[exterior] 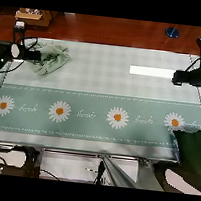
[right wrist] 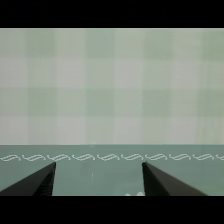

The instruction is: Fold the shirts.

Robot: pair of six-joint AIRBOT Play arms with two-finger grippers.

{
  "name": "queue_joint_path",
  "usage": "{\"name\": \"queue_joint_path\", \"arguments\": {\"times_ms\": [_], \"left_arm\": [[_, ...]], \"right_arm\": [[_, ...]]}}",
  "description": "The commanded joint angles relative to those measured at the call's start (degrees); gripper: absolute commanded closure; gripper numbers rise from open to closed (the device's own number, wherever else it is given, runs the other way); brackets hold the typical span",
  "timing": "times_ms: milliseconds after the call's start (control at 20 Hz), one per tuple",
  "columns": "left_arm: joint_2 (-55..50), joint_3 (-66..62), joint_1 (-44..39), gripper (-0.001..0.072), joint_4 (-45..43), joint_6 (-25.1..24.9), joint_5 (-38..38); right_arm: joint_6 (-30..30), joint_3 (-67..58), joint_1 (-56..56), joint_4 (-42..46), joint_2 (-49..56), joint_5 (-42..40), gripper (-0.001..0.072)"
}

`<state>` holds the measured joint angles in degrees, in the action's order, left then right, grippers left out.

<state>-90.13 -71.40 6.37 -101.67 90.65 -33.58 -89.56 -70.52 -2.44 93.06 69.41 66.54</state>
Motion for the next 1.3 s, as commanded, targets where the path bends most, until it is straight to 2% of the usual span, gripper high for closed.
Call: {"name": "queue_joint_path", "arguments": {"times_ms": [0, 50, 100, 150, 200, 250, 450, 600, 800, 1000, 1250], "left_arm": [[-5.0, -0.1, 0.4, -0.001, 0.3, 0.1, 1.5], [-5.9, -0.1, 0.4, -0.0001, 0.7, 0.0, 1.4], [-6.5, -0.1, 0.4, 0.007, 1.4, 0.0, 1.4], [-6.9, -0.1, 0.4, 0.0273, 1.4, 0.0, 0.8], [-6.9, -0.2, 0.4, 0.0616, 2.7, 0.0, 0.1], [-6.7, -0.9, 0.3, 0.068, 3.0, 0.0, -0.7], [-3.4, -10.3, -0.9, 0.0681, 2.9, 0.0, -10.6], [3.1, -21.4, -3.9, 0.0681, 2.9, 0.0, -17.3], [15.7, -32.5, -11.8, 0.0681, 2.9, 0.0, -19.0], [28.2, -35.8, -22.3, 0.0681, 2.9, 0.0, -19.0], [34.0, -35.8, -33.4, 0.0681, 2.9, 0.0, -21.5]], "right_arm": [[0.0, 0.0, 0.0, -1.9, 0.0, 0.5, 0.0107], [0.0, 0.0, 0.0, -2.3, 0.0, 0.7, 0.0107], [0.0, 0.0, 0.0, -2.8, 0.0, 0.7, 0.0107], [0.0, 0.0, 0.0, -3.0, 0.0, 0.8, 0.0107], [0.0, 0.0, 0.0, -2.9, 0.0, 0.8, 0.0107], [0.0, 0.0, 0.0, -2.9, 0.0, 0.8, 0.0107], [1.5, 0.0, 0.0, -2.6, 0.0, 1.1, 0.0108], [3.1, 0.0, 0.0, -2.0, 0.0, 2.1, 0.0107], [4.1, 0.0, 0.0, 1.2, 0.0, 6.4, 0.0107], [4.6, 0.0, 0.0, 4.7, 0.0, 10.3, 0.0107], [5.4, 0.0, 0.0, 5.0, 0.0, 13.5, 0.0108]]}}
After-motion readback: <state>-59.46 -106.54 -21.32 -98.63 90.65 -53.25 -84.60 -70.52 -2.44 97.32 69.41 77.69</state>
